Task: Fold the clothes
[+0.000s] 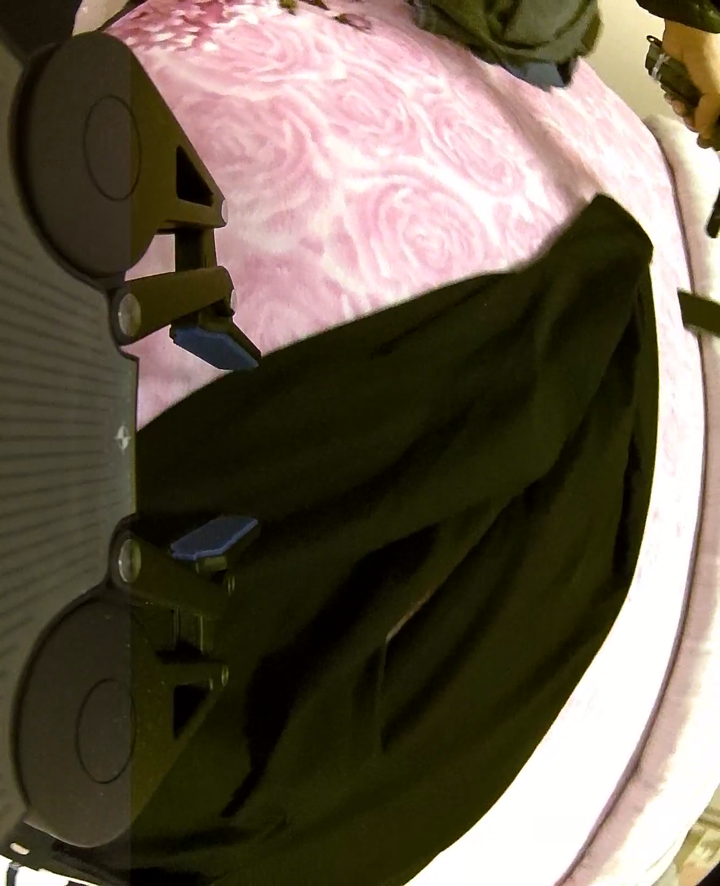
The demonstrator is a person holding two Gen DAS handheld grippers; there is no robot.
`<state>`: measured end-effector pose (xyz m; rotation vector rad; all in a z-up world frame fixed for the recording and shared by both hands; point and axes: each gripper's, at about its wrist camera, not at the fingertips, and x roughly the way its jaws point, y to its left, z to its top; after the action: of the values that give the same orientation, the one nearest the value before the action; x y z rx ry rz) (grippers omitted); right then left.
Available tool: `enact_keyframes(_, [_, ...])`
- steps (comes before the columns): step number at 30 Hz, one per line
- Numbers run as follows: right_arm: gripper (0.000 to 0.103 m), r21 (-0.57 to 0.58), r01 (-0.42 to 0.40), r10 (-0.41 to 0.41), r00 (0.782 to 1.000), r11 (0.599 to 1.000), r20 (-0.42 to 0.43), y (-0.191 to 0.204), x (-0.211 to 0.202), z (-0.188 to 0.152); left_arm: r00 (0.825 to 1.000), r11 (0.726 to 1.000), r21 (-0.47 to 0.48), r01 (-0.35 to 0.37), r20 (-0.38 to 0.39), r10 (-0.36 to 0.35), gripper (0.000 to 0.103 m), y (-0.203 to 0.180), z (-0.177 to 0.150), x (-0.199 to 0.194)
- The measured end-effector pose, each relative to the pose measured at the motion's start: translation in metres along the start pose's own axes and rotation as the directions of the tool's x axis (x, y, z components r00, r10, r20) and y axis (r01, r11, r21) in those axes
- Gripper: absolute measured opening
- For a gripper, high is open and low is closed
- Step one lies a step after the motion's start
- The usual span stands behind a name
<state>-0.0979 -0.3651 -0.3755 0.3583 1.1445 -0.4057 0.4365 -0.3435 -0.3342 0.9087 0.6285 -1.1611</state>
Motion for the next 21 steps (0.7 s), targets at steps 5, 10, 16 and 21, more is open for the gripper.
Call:
enact_keyframes(5, [0.061, -0.201, 0.035, -0.041, 0.999, 0.979, -0.024, 0.025, 0.015, -0.009, 0.979, 0.988, -0.019, 0.151, -0.136, -0.152, 0.077, -0.031, -0.057, 0.036])
enact_keyframes(10, [0.056, -0.384, 0.078, -0.100, 0.994, 0.920, -0.040, 0.043, 0.037, -0.016, 0.961, 0.940, -0.237, 0.245, -0.066, -0.267, 0.023, -0.023, -0.041, 0.058])
enact_keyframes(16, [0.050, -0.590, 0.143, -0.181, 0.984, 0.795, -0.005, 0.059, 0.056, -0.018, 0.971, 0.871, -0.436, 0.227, 0.167, -0.169, 0.023, 0.016, 0.012, 0.027])
enact_keyframes(21, [0.020, -0.640, 0.122, -0.168, 0.986, 0.759, -0.011, 0.062, 0.054, -0.022, 0.962, 0.815, -0.511, 0.274, 0.155, -0.226, 0.056, 0.013, -0.001, 0.022])
